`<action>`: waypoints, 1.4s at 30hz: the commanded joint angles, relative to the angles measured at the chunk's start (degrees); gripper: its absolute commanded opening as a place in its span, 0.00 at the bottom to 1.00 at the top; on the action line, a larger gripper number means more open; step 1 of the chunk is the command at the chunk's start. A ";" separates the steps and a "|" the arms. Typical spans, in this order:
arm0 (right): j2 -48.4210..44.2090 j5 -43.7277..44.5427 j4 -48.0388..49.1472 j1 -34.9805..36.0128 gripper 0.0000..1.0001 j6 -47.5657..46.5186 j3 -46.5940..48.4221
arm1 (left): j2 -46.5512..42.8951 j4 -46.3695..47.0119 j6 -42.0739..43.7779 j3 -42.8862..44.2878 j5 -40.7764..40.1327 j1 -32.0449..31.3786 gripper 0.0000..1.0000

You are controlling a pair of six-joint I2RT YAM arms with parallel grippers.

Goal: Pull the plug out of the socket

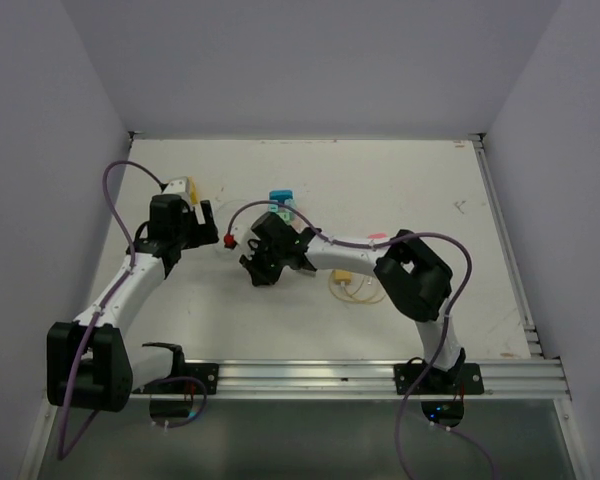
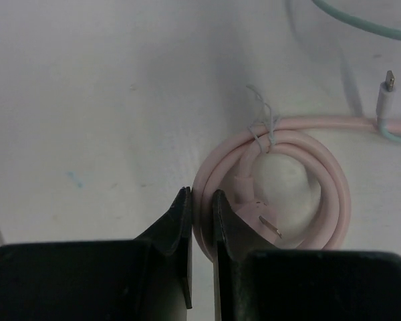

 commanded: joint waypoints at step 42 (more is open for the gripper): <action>-32.49 21.80 -11.88 0.30 0.64 19.04 -8.07 | -2.47 2.86 -13.68 -3.66 10.35 -14.12 0.85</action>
